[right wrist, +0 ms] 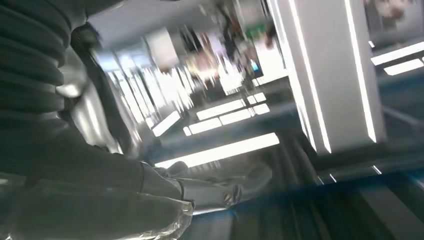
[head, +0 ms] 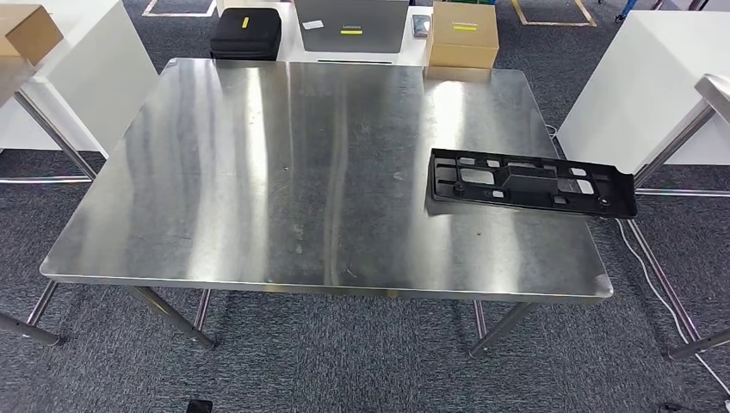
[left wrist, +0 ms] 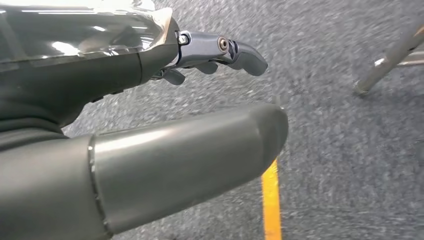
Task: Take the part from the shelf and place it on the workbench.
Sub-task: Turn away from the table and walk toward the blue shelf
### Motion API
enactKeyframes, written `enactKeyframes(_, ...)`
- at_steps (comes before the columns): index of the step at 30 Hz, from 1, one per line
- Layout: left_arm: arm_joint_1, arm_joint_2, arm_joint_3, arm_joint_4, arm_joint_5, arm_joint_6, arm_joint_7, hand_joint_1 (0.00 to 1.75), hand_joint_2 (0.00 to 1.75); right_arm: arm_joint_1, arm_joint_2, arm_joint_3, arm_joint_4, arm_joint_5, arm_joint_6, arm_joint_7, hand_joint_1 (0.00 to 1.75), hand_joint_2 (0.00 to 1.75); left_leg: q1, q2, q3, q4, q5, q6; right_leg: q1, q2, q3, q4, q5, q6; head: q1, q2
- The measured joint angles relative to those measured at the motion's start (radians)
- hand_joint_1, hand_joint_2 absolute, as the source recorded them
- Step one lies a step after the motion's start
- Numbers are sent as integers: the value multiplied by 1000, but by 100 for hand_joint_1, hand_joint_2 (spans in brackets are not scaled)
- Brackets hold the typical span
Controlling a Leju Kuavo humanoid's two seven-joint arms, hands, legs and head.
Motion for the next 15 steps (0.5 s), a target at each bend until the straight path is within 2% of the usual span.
enactKeyframes(5,-22,15,2,-4,17,0,2,0,0,-34,-5,1,68,-38,32,0,0,175,0,1,1,0,1,0,0,0,2,1,0,0,0,0)
enactKeyframes(15,-20,25,5,-4,59,5,-23,0,0,-52,4,1,13,-92,157,0,0,175,0,0,0,0,1,0,0,0,1,0,0,0,0,0)
